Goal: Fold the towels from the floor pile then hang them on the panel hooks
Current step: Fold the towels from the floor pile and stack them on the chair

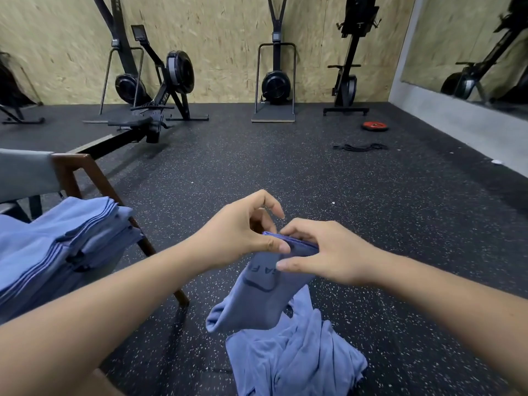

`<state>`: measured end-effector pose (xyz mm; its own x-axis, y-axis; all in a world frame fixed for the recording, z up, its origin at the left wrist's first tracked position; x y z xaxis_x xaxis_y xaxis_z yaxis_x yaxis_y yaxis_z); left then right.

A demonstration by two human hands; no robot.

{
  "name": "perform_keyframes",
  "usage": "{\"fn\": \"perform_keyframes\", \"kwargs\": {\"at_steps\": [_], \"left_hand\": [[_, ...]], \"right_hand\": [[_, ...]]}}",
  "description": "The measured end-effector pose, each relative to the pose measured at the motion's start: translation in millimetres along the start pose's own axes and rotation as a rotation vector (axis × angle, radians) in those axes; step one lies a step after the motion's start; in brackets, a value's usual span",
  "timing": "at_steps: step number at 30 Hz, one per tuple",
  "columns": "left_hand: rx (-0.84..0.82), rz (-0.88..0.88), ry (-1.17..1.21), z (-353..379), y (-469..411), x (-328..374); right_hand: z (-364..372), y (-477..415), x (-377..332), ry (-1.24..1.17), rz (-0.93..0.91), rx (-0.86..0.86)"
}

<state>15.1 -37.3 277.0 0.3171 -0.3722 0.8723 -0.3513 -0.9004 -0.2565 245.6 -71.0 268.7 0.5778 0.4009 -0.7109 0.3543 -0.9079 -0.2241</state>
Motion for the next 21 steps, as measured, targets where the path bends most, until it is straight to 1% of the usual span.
{"fn": "perform_keyframes", "kwargs": {"at_steps": [4,6,8,11,16,19,21], "left_hand": [[0.045,-0.017,0.107,7,2,-1],[0.052,-0.051,0.166,7,3,-2],[-0.007,-0.103,0.171,7,5,-5],[-0.143,-0.201,0.156,9,9,-13],[-0.205,-0.268,-0.084,15,12,-34],[-0.196,-0.31,-0.17,9,11,-40],[-0.162,-0.33,-0.217,0,8,-45]], "right_hand": [[10,-6,-3,-0.005,-0.102,0.062],[9,-8,-6,-0.001,-0.123,0.082],[6,-9,-11,-0.008,-0.132,0.086],[-2,-12,-16,-0.019,-0.143,0.1],[-32,-14,-19,-0.081,-0.178,0.192],[-55,-13,-13,-0.118,-0.172,0.292],[-69,-14,-2,-0.125,-0.136,0.358]]}}
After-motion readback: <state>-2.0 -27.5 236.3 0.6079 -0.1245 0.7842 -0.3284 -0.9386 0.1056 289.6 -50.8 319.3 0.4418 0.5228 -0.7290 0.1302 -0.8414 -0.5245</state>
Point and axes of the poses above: each hand's wrist, its own y-axis away from the middle knuckle, its own z-axis out of the palm, x = y × z, the point moved 1 cm from there along -y, towards the middle knuckle, and after that the axes turned 12 degrees about x, right-handed, at the moved point
